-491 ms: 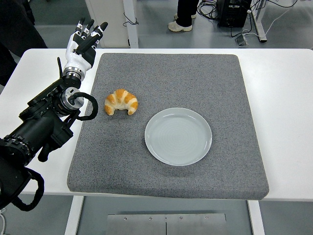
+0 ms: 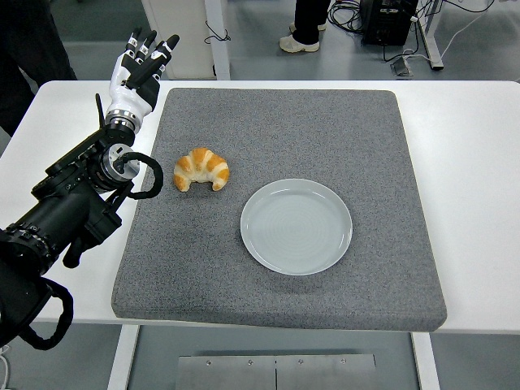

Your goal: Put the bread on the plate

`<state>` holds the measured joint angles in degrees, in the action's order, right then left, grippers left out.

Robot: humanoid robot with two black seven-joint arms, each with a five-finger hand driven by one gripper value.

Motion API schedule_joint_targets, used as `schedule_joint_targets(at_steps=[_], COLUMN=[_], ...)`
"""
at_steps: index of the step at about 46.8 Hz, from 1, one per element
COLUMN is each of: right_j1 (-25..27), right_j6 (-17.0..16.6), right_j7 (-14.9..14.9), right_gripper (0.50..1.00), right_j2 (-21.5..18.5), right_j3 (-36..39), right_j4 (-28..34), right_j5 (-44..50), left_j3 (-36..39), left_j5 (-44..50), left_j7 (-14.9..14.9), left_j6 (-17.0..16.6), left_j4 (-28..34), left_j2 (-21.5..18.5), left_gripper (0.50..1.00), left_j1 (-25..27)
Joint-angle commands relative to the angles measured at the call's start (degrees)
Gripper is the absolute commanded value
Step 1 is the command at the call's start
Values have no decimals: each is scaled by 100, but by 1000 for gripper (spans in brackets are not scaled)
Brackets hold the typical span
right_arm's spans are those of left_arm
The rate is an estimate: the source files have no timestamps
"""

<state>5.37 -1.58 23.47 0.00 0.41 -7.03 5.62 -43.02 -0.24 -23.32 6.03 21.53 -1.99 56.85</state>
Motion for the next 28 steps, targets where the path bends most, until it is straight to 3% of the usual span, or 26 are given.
schedule_joint_targets(at_steps=[1, 12, 28], right_j1=[-1, -1, -1], right_j6=[0, 0, 0], right_j7=[0, 0, 0], right_gripper=[1000, 1000, 1000], right_j2=[0, 0, 0], right_j3=[-6, 3, 3], right_j4=[0, 0, 0], right_j5=[0, 0, 0], left_j3=[57, 294, 1366], left_j5=[-2, -99, -116], left_j7=[38, 38, 73], left_j6=[-58, -225, -322], left_j4=[-9, -9, -9], left_j2=[5, -4, -179], left_gripper=[971, 969, 966], left_j1=[19, 159, 528])
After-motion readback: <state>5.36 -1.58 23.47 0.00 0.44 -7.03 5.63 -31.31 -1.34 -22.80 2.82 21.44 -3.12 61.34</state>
